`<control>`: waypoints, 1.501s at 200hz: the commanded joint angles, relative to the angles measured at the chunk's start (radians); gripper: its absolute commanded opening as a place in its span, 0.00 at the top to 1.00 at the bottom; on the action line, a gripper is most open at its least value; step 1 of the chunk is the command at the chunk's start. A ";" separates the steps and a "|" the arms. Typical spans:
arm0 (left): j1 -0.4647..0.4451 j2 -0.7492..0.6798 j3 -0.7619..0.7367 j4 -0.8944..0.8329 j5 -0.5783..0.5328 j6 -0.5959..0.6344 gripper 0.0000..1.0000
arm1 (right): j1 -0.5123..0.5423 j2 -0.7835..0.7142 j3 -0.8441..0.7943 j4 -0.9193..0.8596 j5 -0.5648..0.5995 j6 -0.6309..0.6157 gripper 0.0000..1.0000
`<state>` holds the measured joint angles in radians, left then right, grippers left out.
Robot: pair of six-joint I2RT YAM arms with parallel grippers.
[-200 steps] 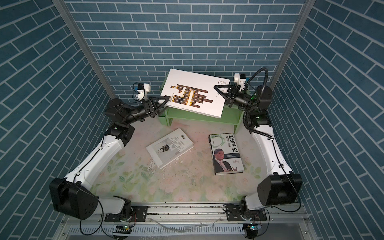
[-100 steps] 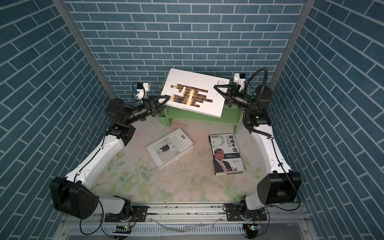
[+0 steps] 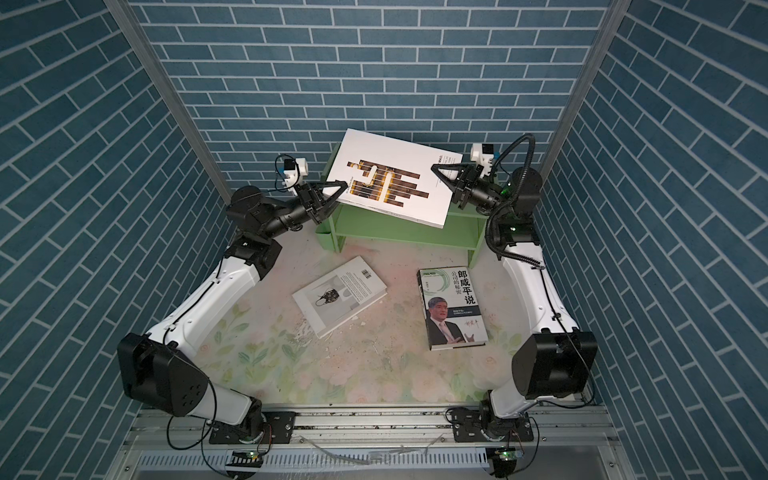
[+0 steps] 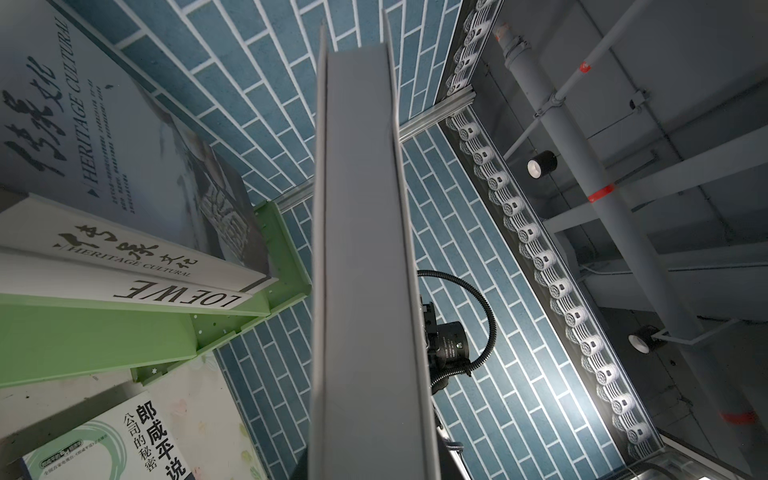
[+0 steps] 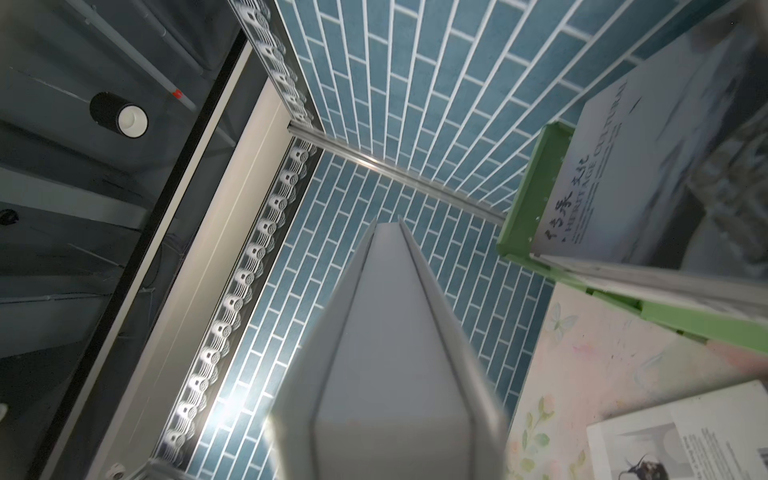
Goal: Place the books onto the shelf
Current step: 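Lower the portfolio stack with both grippers onto the books on the shelf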
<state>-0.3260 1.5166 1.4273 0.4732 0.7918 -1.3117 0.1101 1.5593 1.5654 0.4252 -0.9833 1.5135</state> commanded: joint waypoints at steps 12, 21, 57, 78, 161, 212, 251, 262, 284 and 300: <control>-0.020 0.048 0.094 -0.012 -0.109 0.030 0.76 | -0.014 0.036 0.034 0.029 0.149 -0.010 0.51; -0.024 0.064 0.116 -0.012 -0.130 0.028 0.76 | -0.017 0.038 0.043 -0.003 0.175 -0.037 0.46; -0.026 0.124 0.204 -0.031 -0.189 0.026 0.77 | -0.028 0.012 0.109 -0.248 0.289 -0.231 0.33; -0.027 0.163 0.255 -0.084 -0.216 0.038 0.77 | -0.029 -0.019 0.144 -0.426 0.383 -0.369 0.31; -0.027 0.363 0.562 -0.326 -0.239 0.138 0.77 | -0.021 -0.100 0.127 -0.622 0.634 -0.751 0.27; -0.027 0.475 0.690 -0.361 -0.231 0.120 0.77 | 0.013 -0.061 0.149 -0.648 0.679 -0.864 0.24; -0.028 0.524 0.757 -0.381 -0.226 0.113 0.78 | 0.037 -0.013 0.193 -0.690 0.700 -0.908 0.24; -0.028 0.532 0.763 -0.379 -0.223 0.101 0.77 | 0.042 -0.001 0.201 -0.696 0.708 -0.918 0.24; -0.028 0.542 0.769 -0.381 -0.225 0.085 0.77 | 0.054 0.025 0.223 -0.704 0.722 -0.934 0.23; -0.028 0.548 0.782 -0.404 -0.226 0.085 0.77 | 0.059 0.042 0.240 -0.712 0.725 -0.939 0.23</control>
<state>-0.3504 2.0521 2.1582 0.0616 0.5632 -1.2209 0.1574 1.5810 1.7584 -0.2710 -0.2840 0.6289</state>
